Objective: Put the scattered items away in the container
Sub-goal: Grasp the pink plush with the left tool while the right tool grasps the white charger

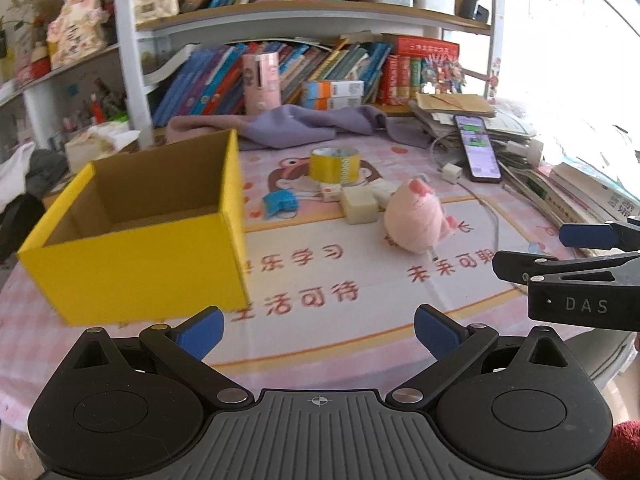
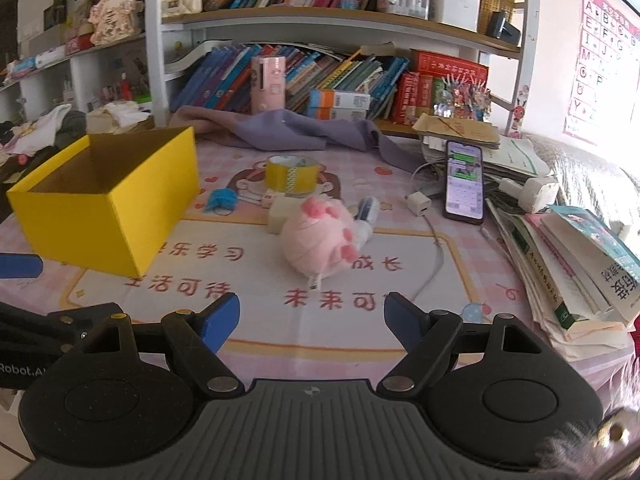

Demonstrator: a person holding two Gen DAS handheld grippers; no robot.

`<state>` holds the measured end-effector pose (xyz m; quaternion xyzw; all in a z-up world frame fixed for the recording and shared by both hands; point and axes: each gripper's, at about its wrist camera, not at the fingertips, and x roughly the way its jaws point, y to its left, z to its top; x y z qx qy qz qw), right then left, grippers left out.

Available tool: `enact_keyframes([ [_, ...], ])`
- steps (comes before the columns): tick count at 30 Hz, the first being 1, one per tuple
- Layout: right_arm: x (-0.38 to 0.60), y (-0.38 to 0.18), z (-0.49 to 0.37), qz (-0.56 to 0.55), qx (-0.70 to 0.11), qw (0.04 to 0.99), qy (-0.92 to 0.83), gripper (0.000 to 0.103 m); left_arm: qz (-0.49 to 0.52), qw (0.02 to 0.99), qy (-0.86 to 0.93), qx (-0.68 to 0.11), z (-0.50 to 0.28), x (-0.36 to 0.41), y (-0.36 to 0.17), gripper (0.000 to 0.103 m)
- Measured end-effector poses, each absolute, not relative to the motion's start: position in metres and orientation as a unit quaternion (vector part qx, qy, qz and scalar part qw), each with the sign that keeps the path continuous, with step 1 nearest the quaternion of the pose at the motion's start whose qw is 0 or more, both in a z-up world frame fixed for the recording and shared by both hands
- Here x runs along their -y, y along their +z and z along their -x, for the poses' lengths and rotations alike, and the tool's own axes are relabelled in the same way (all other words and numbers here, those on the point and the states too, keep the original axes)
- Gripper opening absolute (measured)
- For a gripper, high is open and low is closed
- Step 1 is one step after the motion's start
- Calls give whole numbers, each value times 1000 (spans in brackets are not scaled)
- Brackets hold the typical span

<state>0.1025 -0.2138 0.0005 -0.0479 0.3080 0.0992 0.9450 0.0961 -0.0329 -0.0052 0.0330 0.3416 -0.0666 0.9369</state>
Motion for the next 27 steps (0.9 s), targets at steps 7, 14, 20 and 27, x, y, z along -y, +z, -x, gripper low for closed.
enact_keyframes([
  [7,241,4,-129,46,-311,945,84,79,-30,934,-85,-347,-126,60,-5,102],
  [14,271,8,-165,43,-317,943,87,75,-36,933,-87,-348,-159,94,1,102],
  [20,298,10,-201,42,-319,942,98,73,-37,932,-78,-353,-189,123,2,102],
  [27,324,5,-241,42,-327,937,119,71,-39,929,-57,-365,-220,151,-3,102],
])
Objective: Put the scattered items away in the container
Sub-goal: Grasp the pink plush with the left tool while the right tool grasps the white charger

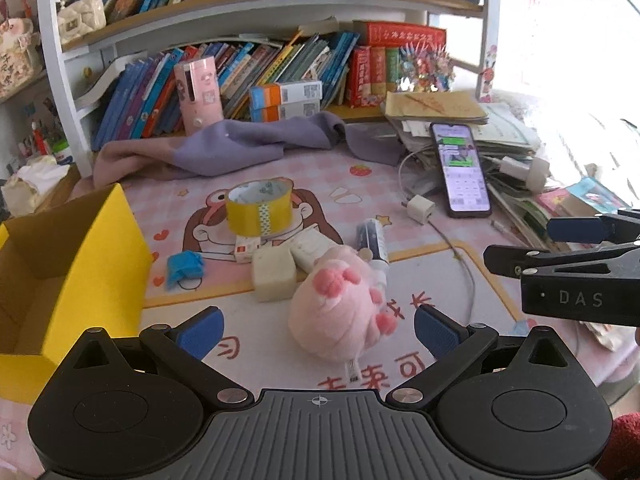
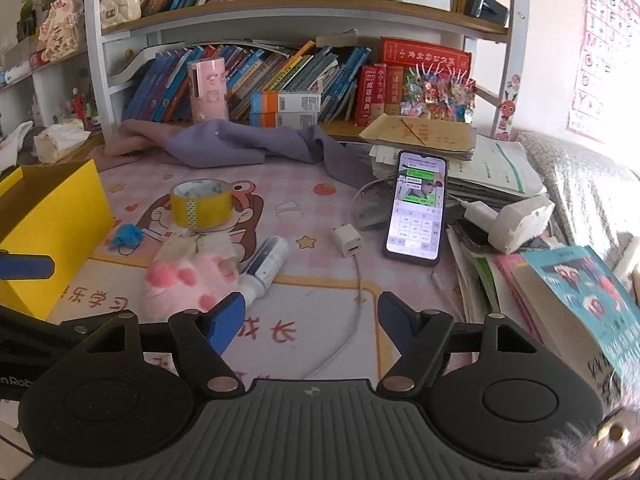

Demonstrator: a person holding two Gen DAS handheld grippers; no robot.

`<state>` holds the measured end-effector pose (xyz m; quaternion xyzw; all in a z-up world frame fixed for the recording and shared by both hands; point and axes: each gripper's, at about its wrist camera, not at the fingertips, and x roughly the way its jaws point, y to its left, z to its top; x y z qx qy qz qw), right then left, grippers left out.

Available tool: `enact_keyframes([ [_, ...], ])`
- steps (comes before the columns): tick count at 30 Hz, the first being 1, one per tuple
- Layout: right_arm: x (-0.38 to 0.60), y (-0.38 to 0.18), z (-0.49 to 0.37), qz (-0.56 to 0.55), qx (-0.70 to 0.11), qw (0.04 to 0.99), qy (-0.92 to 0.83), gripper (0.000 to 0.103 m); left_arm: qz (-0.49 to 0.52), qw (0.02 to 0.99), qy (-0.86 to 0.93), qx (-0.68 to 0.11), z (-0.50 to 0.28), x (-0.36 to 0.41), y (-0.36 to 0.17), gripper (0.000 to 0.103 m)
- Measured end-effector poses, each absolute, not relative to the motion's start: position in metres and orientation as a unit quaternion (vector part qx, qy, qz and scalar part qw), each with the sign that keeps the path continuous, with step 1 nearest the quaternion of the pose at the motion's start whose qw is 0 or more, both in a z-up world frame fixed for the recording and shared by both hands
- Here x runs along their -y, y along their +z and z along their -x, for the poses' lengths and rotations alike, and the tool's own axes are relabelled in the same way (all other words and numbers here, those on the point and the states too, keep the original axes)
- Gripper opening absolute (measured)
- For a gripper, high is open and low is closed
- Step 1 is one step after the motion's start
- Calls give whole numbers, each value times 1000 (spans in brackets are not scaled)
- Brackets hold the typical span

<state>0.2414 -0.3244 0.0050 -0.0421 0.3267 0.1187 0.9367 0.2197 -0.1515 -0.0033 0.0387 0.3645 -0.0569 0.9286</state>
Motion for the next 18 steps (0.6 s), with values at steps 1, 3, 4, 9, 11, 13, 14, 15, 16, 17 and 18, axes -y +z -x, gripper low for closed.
enact_keyframes([
  [1,327,4,-247,42,-328,936,123,70,-36,928,-54,-366,-223,154,-4,102],
  [3,332,3,-257,42,-328,935,130,68,-35,928,-45,-368,-230,157,-3,102],
  [4,334,2,-262,41,-330,934,134,67,-33,928,-45,-369,-232,159,-3,102],
  [9,338,-5,-288,41,-342,925,157,53,-33,923,-33,-381,-249,166,-6,99],
  [11,338,-7,-297,43,-347,922,166,52,-32,920,-27,-389,-256,167,-9,98],
  [13,338,-10,-306,44,-351,919,173,52,-31,917,-23,-397,-261,168,-11,98],
  [14,338,-11,-311,45,-355,917,175,52,-30,915,-22,-401,-265,168,-13,98],
  [15,338,-12,-316,45,-358,916,176,52,-29,913,-21,-405,-268,169,-15,98],
  [16,339,-14,-322,45,-363,914,176,52,-29,912,-21,-409,-270,169,-16,98],
  [17,339,-16,-328,45,-367,912,176,52,-29,910,-21,-414,-274,170,-18,98],
  [18,339,-18,-334,45,-372,911,176,51,-28,908,-21,-418,-277,170,-21,97],
])
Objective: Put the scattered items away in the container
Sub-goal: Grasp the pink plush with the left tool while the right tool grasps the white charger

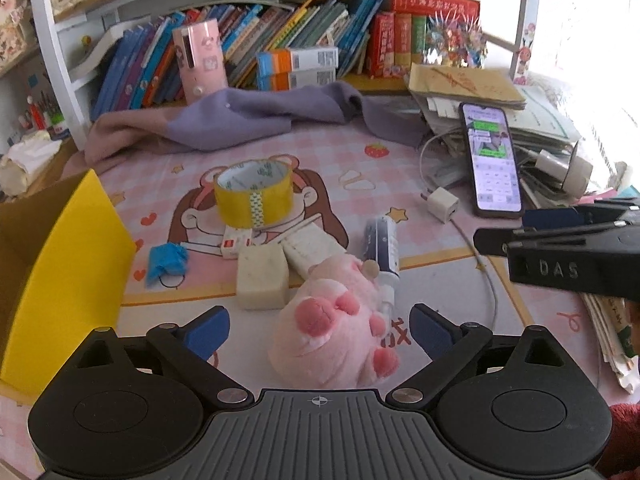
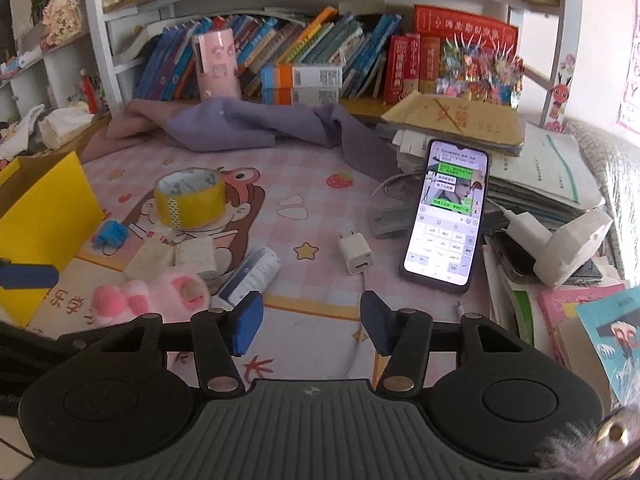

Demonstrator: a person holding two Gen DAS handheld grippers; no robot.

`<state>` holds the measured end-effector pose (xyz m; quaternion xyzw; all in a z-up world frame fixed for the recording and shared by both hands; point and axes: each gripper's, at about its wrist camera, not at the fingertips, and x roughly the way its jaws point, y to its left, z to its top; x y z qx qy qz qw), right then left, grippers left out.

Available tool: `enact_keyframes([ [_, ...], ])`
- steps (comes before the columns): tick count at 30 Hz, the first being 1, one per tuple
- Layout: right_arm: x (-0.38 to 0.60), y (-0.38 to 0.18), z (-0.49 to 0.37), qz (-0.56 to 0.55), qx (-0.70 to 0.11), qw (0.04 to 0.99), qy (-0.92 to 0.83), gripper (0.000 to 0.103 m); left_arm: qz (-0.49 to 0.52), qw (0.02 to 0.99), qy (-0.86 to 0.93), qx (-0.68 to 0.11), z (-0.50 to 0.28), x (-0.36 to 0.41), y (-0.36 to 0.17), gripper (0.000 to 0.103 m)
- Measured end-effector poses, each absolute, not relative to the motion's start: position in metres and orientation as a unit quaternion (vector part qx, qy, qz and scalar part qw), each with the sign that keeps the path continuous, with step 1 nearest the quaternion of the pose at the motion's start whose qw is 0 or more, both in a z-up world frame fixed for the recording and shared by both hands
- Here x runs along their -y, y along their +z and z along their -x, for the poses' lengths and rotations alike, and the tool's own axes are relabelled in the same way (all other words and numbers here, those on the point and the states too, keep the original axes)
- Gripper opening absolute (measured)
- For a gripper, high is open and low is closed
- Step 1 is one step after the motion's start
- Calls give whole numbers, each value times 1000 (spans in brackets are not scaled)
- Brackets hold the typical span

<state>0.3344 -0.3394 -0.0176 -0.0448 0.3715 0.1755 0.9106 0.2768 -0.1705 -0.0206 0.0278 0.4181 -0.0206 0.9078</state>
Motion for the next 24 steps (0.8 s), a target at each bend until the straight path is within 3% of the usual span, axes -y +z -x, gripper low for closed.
enact_keyframes([
  [24,317,-72,-445,119,-407,889,175,47,-10,874,-21,-485,-319,168,-56,94],
])
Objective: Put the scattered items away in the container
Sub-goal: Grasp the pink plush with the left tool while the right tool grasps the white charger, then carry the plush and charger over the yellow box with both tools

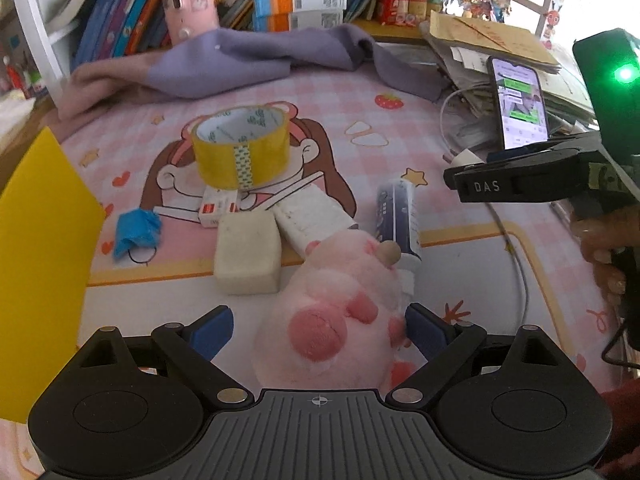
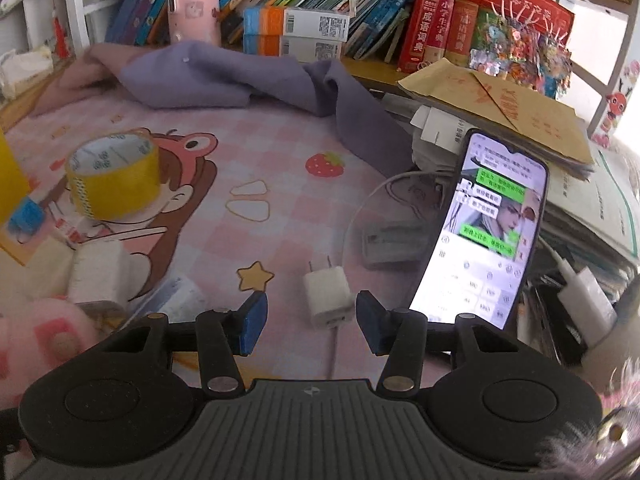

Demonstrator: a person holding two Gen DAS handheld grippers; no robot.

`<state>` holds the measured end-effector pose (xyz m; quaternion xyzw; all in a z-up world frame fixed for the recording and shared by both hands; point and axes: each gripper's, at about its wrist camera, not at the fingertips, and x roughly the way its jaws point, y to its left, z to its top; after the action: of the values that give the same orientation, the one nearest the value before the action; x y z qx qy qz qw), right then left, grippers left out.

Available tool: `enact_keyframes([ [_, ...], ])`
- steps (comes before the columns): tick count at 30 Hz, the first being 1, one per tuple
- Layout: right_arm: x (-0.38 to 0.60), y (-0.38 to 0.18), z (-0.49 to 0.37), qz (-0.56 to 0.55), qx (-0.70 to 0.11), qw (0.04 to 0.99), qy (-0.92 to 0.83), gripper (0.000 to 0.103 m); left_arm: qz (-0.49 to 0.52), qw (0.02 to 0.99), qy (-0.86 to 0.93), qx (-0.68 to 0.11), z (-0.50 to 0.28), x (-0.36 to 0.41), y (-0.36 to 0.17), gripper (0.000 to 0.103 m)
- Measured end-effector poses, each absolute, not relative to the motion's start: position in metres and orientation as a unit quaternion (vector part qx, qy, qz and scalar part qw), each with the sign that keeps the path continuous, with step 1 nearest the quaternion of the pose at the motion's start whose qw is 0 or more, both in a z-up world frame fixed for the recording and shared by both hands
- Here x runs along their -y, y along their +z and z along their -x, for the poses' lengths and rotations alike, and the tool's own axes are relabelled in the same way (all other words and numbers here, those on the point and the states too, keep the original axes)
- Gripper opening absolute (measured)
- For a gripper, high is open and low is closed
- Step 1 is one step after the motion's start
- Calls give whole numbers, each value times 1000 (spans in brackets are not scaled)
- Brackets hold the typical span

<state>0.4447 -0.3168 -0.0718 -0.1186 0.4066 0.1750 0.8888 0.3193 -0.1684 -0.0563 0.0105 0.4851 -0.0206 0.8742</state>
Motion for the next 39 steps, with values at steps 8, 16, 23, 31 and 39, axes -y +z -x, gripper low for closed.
enact_keyframes([
  [8,318,-87,-464,114,-423,882,171,38,-3,861,-26,-509,-330,167,-70,91],
  [16,322,-87,-459,90,-419,886,180,25,12,860,-26,-509,-328,164,-69,70],
  [23,333,-62,-440,59,-406,891,193,25,28,875,-13,-483,-316,155,-53,66],
  [31,333,-50,-396,52,-418,876,234,25,34,888,-4,-458,-295,150,-39,66],
  [39,323,-40,-367,57,-408,874,257,25,29,900,-7,-435,-272,148,-24,66],
])
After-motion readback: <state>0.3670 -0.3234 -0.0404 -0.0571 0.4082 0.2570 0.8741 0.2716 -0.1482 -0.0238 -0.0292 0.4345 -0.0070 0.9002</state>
